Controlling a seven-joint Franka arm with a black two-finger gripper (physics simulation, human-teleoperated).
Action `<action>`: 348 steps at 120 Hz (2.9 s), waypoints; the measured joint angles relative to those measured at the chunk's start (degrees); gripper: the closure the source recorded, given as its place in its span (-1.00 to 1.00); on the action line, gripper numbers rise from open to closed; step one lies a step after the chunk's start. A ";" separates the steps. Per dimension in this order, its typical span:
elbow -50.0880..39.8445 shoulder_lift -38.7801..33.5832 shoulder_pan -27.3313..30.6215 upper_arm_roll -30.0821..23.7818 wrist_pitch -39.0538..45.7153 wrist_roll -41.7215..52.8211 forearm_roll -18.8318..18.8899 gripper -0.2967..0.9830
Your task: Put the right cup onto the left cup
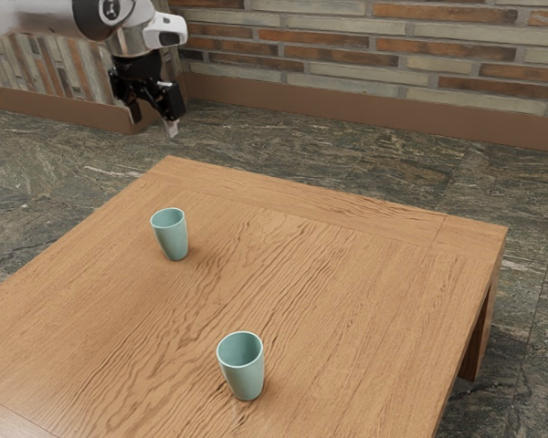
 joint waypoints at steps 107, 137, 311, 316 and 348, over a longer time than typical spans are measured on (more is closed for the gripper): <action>-55.70 -22.54 -27.08 -5.05 29.10 -25.77 -2.97 -0.51; -61.02 -22.94 -26.53 -5.87 34.01 -35.64 -2.16 -0.51; -56.58 -8.73 -23.21 -7.02 40.26 -50.24 -9.46 0.62; -56.59 -8.74 -23.21 -7.01 40.17 -50.41 -9.41 0.64; -56.47 -10.76 -23.27 -6.86 38.78 -51.50 -8.98 0.68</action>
